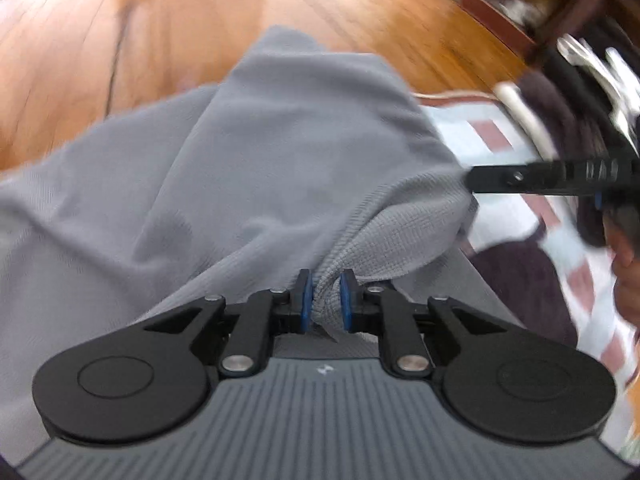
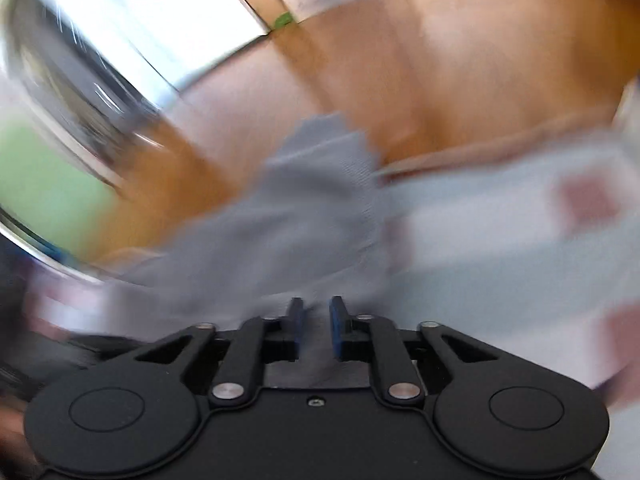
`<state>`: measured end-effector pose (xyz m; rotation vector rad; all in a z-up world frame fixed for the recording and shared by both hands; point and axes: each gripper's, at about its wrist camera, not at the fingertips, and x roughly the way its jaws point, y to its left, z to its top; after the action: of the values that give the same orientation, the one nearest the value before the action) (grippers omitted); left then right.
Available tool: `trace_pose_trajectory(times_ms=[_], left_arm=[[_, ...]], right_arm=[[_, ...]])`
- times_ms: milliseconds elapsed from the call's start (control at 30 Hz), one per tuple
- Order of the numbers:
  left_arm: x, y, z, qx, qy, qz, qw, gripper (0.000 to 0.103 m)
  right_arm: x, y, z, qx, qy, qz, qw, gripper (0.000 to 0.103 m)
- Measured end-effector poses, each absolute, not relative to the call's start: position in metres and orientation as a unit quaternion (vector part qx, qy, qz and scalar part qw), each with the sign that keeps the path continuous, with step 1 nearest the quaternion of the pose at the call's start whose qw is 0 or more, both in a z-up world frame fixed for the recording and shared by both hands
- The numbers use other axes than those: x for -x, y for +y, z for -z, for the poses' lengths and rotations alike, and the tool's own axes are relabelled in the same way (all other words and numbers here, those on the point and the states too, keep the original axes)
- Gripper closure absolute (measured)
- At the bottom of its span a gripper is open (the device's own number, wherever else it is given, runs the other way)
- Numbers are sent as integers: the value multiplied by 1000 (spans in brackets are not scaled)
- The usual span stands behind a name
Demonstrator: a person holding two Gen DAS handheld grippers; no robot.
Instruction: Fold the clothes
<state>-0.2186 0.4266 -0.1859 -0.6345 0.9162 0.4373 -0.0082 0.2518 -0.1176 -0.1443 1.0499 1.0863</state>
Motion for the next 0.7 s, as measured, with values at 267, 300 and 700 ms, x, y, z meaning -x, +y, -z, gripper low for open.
trace_pose_trajectory(times_ms=[267,300,700], left_arm=[[224,443,195,368,400,-198,816,89],[224,442,194,367,402,-196,816,89],[215,403,174,309,421,-169,836,94]], right_arm=[[27,225,118,56,451,-497,740,71],[30,227,115,67,446,-507,735,70],[58,265,118,119,489,-536,678,56]])
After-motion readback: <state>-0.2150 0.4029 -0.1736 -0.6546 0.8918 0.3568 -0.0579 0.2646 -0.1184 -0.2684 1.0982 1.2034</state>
